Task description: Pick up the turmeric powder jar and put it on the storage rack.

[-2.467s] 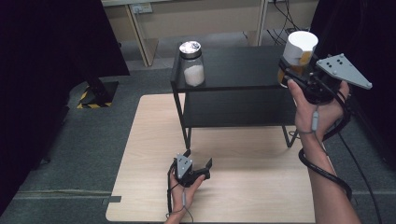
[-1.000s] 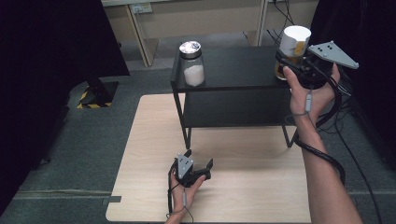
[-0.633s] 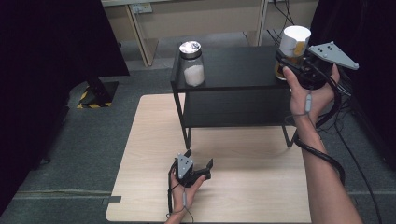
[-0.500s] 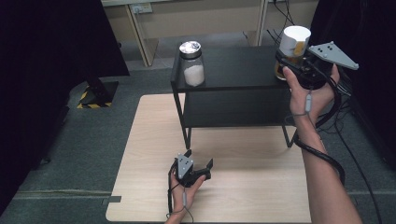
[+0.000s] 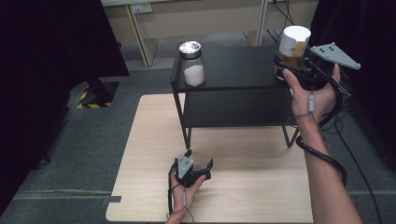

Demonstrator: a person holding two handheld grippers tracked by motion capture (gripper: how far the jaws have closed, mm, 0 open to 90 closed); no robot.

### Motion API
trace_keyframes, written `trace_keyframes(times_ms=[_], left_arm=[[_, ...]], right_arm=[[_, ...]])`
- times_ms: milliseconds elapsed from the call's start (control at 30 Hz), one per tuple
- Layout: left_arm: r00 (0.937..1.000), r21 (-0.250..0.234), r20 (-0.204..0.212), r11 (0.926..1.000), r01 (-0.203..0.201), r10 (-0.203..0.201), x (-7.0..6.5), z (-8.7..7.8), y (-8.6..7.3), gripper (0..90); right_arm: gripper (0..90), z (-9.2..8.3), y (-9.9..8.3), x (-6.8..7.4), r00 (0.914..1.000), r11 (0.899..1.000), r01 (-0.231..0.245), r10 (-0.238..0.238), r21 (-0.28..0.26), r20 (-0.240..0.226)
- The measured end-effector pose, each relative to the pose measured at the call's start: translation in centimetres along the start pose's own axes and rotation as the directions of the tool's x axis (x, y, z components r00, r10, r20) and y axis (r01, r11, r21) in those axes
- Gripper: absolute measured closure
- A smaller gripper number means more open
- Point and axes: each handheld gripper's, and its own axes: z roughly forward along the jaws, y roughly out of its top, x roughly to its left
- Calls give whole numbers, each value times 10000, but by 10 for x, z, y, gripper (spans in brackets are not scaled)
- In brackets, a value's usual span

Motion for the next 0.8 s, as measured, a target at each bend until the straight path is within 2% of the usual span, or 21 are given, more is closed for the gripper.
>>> trace_keyframes(times_ms=[433, 800], left_arm=[[10000, -19, 3, 10000, -85, 85, -1, 0, 0, 61], [9999, -15, 19, 9999, -111, 111, -2, 0, 0, 61]], right_arm=[[100, -14, -9, -5, 9996, 9999, -3, -1, -124, -273], [97, -36, -17, -13, 9983, 9995, -65, 47, -315, -580]])
